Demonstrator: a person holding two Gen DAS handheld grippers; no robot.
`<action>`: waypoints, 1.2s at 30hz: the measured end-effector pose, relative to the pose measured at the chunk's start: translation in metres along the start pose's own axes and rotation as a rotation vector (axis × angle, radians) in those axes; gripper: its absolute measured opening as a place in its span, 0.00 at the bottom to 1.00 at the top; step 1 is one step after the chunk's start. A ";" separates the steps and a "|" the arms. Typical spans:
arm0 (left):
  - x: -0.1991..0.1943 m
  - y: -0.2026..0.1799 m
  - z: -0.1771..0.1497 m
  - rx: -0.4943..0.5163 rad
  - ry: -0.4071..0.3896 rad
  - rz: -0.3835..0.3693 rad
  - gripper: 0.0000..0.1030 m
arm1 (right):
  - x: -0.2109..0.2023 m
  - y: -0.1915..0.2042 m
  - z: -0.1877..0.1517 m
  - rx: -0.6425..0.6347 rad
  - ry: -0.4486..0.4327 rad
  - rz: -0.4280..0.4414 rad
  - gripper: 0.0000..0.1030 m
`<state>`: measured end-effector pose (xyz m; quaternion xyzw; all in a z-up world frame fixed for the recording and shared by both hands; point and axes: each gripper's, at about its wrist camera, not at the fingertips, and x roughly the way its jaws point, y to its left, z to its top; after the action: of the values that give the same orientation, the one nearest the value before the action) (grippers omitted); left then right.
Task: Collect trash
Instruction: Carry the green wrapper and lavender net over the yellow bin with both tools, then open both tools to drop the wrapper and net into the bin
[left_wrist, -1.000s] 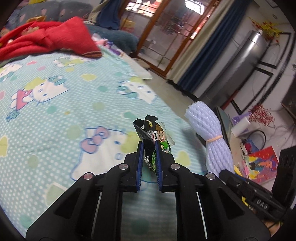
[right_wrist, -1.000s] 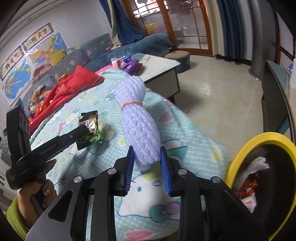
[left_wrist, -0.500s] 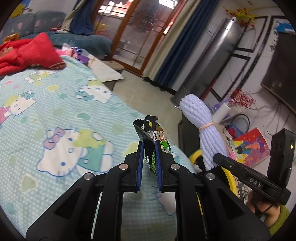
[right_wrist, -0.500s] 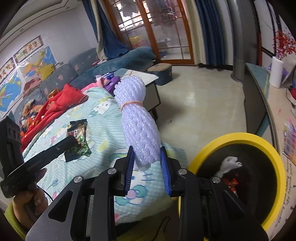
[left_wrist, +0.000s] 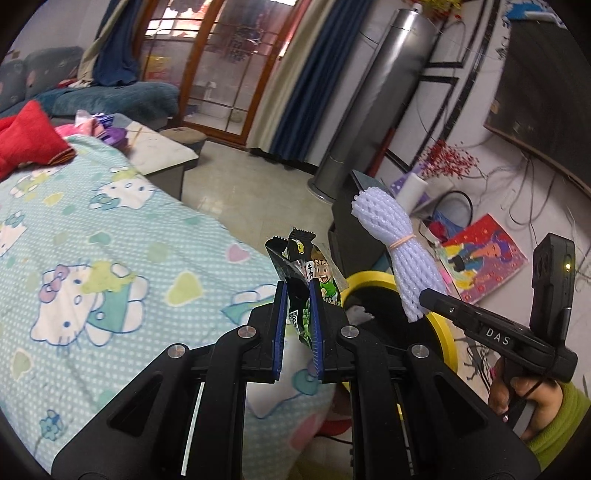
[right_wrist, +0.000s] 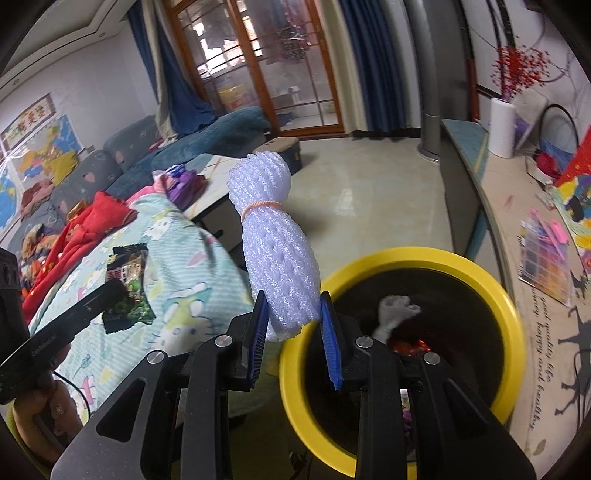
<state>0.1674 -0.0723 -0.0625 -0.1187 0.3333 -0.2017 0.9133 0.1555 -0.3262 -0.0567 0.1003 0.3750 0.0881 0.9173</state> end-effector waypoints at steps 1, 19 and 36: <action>0.001 -0.004 -0.001 0.008 0.003 -0.003 0.07 | -0.002 -0.003 -0.002 0.005 -0.002 -0.006 0.26; 0.029 -0.073 -0.017 0.174 0.067 -0.086 0.07 | -0.030 -0.073 -0.030 0.091 0.005 -0.150 0.26; 0.066 -0.123 -0.039 0.314 0.155 -0.120 0.07 | -0.032 -0.116 -0.047 0.116 0.048 -0.248 0.27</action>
<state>0.1519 -0.2145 -0.0850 0.0217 0.3592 -0.3140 0.8786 0.1096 -0.4401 -0.0973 0.1039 0.4108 -0.0456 0.9047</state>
